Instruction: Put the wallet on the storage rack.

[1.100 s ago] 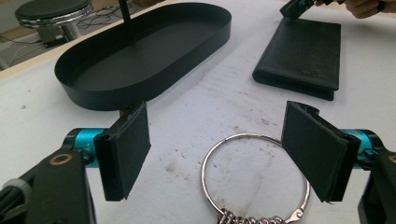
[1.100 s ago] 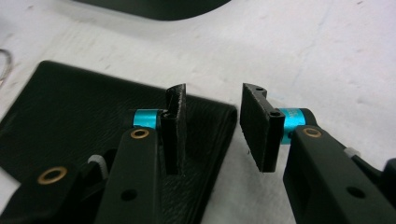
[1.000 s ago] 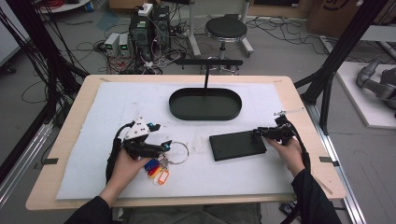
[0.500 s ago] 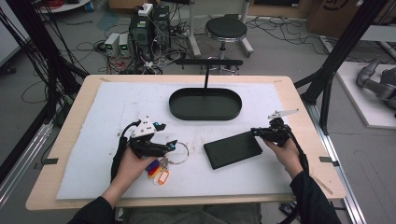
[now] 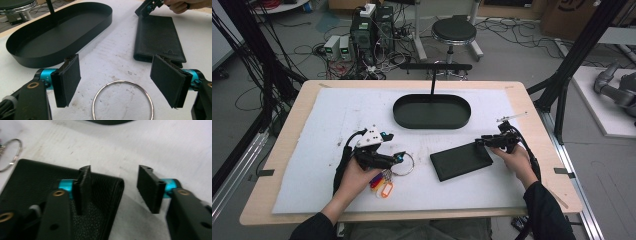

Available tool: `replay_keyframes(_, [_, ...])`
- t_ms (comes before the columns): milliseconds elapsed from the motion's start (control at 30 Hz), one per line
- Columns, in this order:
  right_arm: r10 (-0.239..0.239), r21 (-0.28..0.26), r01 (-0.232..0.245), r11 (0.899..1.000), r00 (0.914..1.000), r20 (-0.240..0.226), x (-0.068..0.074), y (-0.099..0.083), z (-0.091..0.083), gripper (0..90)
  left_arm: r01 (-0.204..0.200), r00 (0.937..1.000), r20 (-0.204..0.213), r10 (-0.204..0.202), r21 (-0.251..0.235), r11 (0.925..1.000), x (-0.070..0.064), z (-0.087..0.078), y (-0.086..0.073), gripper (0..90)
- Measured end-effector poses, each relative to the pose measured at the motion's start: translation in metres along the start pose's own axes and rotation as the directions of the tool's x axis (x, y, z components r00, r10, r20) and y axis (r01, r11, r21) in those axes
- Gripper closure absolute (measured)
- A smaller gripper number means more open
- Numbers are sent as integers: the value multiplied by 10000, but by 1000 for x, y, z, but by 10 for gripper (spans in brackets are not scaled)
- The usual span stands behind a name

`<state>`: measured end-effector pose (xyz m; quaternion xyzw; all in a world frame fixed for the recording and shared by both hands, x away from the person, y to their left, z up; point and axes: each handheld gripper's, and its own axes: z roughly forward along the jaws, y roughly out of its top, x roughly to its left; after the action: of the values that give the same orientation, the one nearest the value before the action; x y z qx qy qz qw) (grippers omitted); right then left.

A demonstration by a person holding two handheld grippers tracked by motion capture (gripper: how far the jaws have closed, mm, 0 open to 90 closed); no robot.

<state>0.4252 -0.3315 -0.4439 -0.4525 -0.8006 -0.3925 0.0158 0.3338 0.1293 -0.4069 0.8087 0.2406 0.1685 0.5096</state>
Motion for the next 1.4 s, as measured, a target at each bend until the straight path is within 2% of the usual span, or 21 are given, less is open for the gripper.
replay_keyframes(67, [106,-23,-106,9999,9998,-185,-1,-1,0,408,0,10000,1,0,15,10000,0,0,0,242])
replay_keyframes(100, [-118,-2,118,9999,9999,-85,1,0,2,419,-19,10000,-7,19,21,10000,0,0,0,242])
replay_keyframes(133, [-132,17,132,9999,9999,-92,2,0,3,477,-34,10000,13,34,23,10000,0,0,0,242])
replay_keyframes(167, [-92,129,97,9999,9989,-454,3,0,3,534,5,10000,-5,-5,-18,10000,-1,1,0,242])
replay_keyframes(200, [-160,163,169,9997,9984,-540,3,0,4,546,-43,10000,2,43,13,10000,-1,1,0,242])
replay_keyframes(400, [-621,10,621,9981,9980,-90,8,1,-1,705,-11,10000,14,11,20,10000,-3,3,1,243])
replay_keyframes(500, [-864,-14,864,9963,9962,134,12,1,-3,716,115,9998,149,-114,-79,9999,-4,6,3,243])
replay_keyframes(633, [-1179,-182,1180,9929,9930,72,19,1,-7,739,393,9984,407,-388,-115,9992,-7,14,10,243])
replay_keyframes(800, [-1874,-553,1878,9807,9822,123,31,0,-15,744,767,9937,823,-766,15,9971,-11,26,16,263])
replay_keyframes(867, [-2290,-769,2292,9703,9734,120,36,0,-17,745,1033,9879,1125,-1067,355,9940,-15,37,18,269])
replay_keyframes(967, [-2792,-1218,2785,9527,9602,115,44,-2,-25,747,1084,9827,1427,-1177,712,9916,-18,47,18,277])
replay_keyframes(1000, [-2792,-1218,2785,9527,9602,115,44,-2,-25,747,1084,9827,1427,-1177,712,9916,-18,47,18,283])
replay_keyframes(1033, [-3117,-1458,3084,9400,9502,5,49,-3,-29,753,1142,9789,1597,-1273,888,9895,-21,52,18,283])
replay_keyframes(1167, [-3630,-1750,3565,9178,9318,-57,55,-6,-36,757,1207,9665,2118,-1449,1231,9850,-27,60,18,283])
replay_keyframes(1200, [-3630,-1750,3565,9178,9318,-57,55,-6,-36,757,1207,9665,2118,-1449,1231,9850,-27,60,18,284])
replay_keyframes(1233, [-3803,-1866,3720,9093,9248,-91,56,-7,-39,757,1231,9609,2306,-1532,1397,9825,-31,62,18,286])
replay_keyframes(1267, [-3803,-1866,3720,9093,9248,-91,56,-7,-39,757,1231,9609,2306,-1532,1397,9825,-31,62,18,290])
replay_keyframes(1300, [-3962,-1925,3876,9015,9181,-68,57,-8,-41,757,1311,9531,2516,-1682,1576,9788,-34,65,17,294])
replay_keyframes(1367, [-4049,-1930,3956,8979,9143,-98,58,-10,-43,757,1387,9430,2760,-1859,1816,9735,-37,68,16,315])
replay_keyframes(1400, [-4049,-1930,3956,8979,9143,-98,58,-10,-43,757,1387,9430,2760,-1859,1816,9735,-37,68,16,320])
